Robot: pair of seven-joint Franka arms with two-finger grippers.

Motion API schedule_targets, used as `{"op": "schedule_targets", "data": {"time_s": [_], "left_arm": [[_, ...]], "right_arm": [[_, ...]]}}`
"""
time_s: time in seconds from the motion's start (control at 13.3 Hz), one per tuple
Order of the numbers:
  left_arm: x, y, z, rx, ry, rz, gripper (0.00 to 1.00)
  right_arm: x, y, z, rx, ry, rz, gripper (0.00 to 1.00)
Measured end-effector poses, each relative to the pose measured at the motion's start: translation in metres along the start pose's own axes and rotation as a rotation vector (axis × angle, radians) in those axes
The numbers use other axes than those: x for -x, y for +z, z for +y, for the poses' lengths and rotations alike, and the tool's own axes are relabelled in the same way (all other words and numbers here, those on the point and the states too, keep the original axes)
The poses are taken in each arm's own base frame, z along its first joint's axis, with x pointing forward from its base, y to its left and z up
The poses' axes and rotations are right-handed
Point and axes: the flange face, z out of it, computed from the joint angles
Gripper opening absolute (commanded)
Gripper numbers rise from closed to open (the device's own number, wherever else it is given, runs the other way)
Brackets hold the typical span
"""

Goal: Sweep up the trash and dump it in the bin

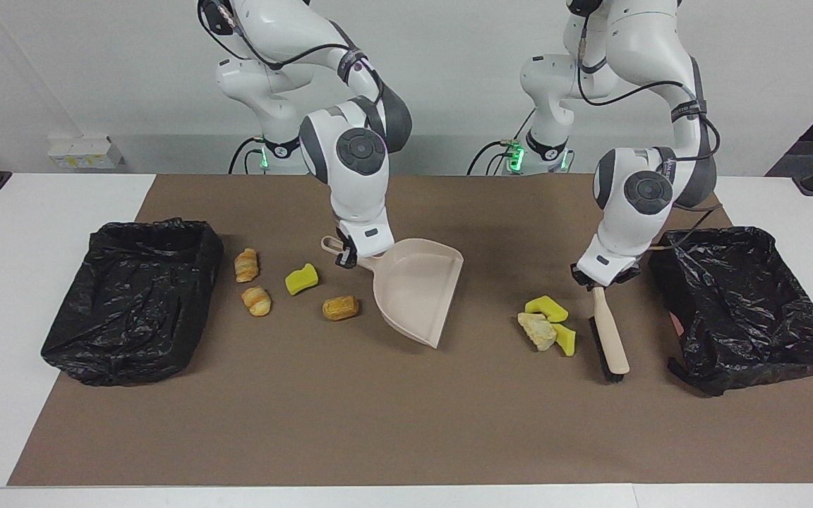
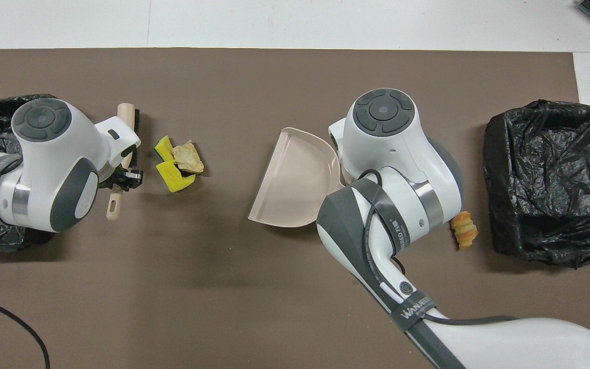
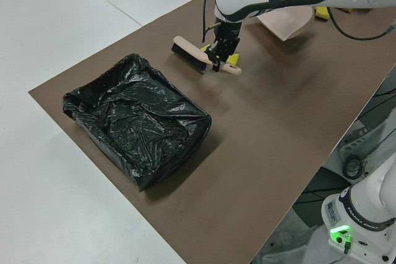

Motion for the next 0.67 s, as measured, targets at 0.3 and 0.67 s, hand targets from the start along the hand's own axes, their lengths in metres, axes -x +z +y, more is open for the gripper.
{"op": "schedule_targets", "data": {"time_s": [0.3, 0.67], "left_arm": [[0.016, 0.005, 0.042, 0.065, 0.023, -0.012, 0.00], [0.043, -0.003, 0.105, 0.142, 0.057, -0.031, 0.00]], "right_arm": [[-0.025, 0.024, -0.020, 0.044, -0.077, -0.035, 0.00], [-0.046, 0.044, -0.026, 0.069, -0.113, -0.035, 0.00]]}}
